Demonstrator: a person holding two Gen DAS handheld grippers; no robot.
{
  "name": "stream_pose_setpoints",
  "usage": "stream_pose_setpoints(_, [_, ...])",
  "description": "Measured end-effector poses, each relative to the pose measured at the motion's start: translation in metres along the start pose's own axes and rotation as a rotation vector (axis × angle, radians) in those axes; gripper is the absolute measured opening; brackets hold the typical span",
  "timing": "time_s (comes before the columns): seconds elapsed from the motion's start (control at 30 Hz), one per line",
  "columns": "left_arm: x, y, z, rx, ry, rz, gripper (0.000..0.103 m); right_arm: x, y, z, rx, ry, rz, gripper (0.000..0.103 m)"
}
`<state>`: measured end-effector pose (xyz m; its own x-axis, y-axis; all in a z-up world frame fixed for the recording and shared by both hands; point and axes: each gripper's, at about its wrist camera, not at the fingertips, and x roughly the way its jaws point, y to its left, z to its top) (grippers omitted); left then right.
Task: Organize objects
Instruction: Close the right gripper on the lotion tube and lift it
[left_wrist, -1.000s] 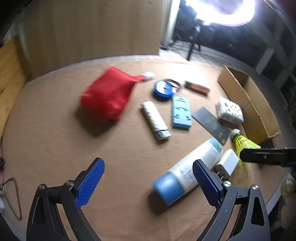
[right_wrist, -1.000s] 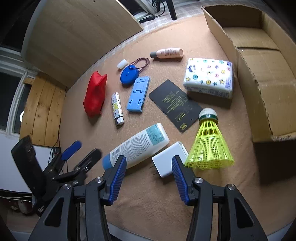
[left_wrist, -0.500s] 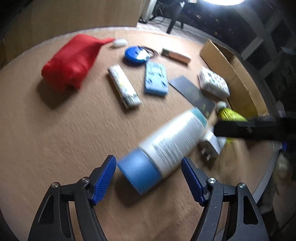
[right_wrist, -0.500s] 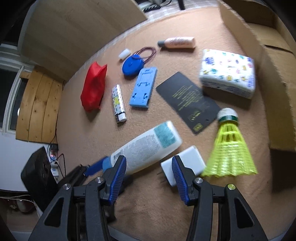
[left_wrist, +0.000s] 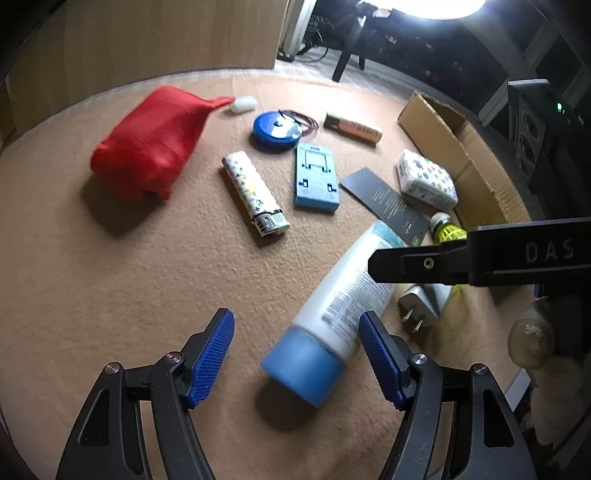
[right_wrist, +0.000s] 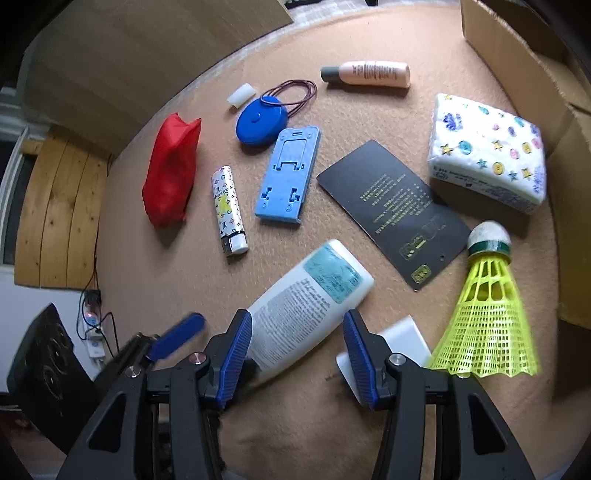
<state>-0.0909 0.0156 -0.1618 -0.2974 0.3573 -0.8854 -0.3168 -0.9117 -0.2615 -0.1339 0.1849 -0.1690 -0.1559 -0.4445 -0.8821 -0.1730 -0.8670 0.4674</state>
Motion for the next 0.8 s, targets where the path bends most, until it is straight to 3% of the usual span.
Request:
stream_pose_setpoints(0.13, [0.006, -0.011, -0.005, 0.031, 0.027, -0.052, 0.063, 0.008, 0.004, 0.005, -0.003, 0.005, 0.001, 0.048])
stream_pose_setpoints(0.37, [0.001, -0.025, -0.023, 0.006, 0.046, -0.15, 0.062, 0.019, 0.025, 0.007, -0.088, 0.024, 0.062, 0.048])
stream_pose_setpoints(0.53, [-0.013, -0.019, -0.021, -0.006, 0.008, -0.071, 0.063, 0.011, 0.023, 0.0, -0.11, -0.001, 0.043, 0.048])
stream_pose_setpoints(0.67, [-0.009, 0.003, -0.013, -0.101, 0.022, -0.077, 0.063, 0.012, 0.019, -0.008, -0.104, 0.013, 0.058, 0.048])
stream_pose_setpoints(0.8, [-0.004, 0.004, -0.007, -0.113, 0.029, -0.093, 0.065, 0.014, 0.02, -0.016, -0.121, 0.02, 0.059, 0.048])
